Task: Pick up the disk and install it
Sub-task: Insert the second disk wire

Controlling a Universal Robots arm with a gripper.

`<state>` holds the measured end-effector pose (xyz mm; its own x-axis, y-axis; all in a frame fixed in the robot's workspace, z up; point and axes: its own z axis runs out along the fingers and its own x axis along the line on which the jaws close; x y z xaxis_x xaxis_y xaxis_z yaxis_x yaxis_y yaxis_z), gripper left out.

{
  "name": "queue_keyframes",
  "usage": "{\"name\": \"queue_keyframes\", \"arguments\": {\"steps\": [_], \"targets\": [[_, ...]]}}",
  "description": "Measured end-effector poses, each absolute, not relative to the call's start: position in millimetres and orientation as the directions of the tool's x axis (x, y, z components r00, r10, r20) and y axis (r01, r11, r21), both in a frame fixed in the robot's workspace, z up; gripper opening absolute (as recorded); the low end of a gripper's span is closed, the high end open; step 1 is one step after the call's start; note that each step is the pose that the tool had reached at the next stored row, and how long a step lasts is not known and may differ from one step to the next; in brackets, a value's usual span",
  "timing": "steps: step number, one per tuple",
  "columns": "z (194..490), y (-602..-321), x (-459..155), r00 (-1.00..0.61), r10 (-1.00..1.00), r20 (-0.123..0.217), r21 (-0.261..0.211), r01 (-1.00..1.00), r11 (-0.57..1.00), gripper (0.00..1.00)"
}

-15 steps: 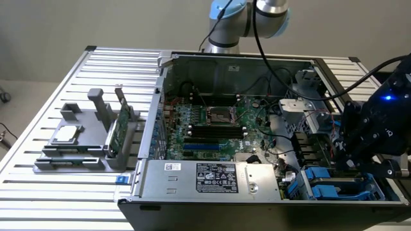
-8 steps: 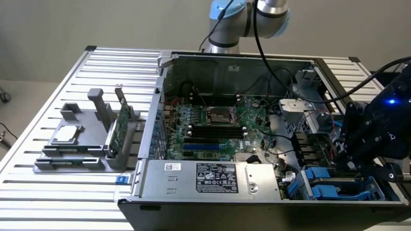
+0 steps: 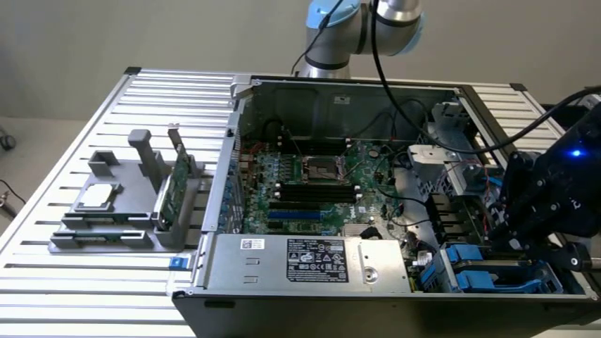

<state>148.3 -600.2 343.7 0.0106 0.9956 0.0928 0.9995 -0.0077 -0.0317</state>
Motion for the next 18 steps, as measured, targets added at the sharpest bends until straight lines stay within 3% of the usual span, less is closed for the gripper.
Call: {"name": "queue_keyframes", "arguments": {"steps": [18], "targets": [[339.4,-603.3,150.0,0.011,0.994,0.11,-0.031,1.0,-0.007,0.16]]}}
